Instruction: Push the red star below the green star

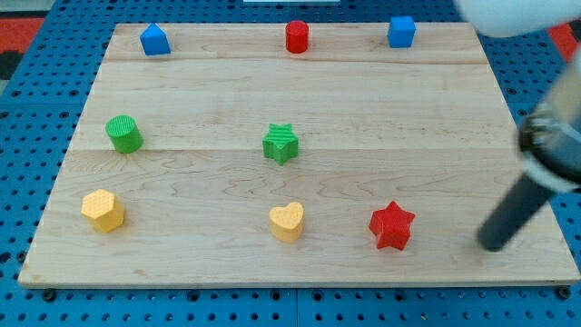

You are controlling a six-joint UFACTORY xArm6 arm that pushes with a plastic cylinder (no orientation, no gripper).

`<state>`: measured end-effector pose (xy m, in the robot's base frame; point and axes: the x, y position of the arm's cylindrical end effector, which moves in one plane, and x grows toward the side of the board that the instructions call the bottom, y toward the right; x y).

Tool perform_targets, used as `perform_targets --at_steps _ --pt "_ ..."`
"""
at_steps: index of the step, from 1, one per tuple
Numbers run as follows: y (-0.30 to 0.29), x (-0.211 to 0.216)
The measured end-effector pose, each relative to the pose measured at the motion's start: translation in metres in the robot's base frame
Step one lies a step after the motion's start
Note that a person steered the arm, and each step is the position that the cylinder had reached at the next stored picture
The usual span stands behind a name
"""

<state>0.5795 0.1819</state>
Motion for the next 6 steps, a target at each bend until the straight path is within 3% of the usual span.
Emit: perform_targets --at_steps 1,2,3,4,5,6 --pt "-0.058 -0.016" --pt "-0.077 -0.079" --pt "-0.064 -0.071" --pt "0.021 -0.022" --pt "-0.023 0.026" --pt "-0.082 -0.010"
